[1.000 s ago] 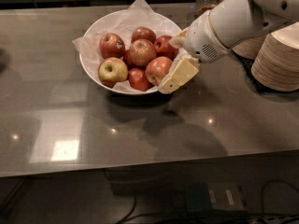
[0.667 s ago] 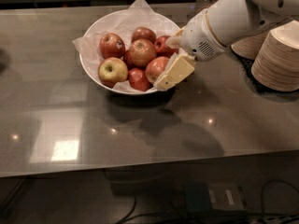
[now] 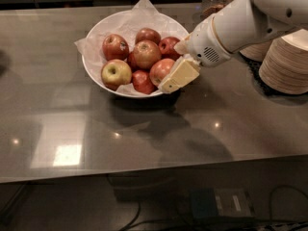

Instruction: Pick apple from white bowl

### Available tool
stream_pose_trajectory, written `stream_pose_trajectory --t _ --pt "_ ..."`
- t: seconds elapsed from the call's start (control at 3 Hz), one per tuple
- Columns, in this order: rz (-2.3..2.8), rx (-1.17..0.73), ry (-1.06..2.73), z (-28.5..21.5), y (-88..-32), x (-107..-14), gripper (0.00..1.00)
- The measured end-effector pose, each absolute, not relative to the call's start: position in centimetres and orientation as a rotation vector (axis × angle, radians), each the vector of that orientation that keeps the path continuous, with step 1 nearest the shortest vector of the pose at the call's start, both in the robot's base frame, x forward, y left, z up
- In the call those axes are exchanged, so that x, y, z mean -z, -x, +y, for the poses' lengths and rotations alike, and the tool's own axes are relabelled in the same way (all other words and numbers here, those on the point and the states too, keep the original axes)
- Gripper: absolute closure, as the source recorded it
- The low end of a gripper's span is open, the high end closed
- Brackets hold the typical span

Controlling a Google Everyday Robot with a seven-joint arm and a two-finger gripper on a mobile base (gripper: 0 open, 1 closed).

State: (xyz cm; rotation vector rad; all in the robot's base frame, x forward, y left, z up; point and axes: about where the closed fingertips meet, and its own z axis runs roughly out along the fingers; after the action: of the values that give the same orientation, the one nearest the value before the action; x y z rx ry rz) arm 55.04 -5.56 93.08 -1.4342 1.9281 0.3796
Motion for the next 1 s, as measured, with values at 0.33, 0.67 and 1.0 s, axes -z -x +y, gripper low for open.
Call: stream_pose_trajectory --t 0.33,0.67,1.0 --pt "1.962 -0.352 1.370 -6.1 -55.6 -92.1 0.22" --pt "1.990 -0.336 1.316 -6.1 -56.2 -91.4 0.23" --pt "2.005 -0.352 1.283 -5.8 -56.7 -91.0 0.24"
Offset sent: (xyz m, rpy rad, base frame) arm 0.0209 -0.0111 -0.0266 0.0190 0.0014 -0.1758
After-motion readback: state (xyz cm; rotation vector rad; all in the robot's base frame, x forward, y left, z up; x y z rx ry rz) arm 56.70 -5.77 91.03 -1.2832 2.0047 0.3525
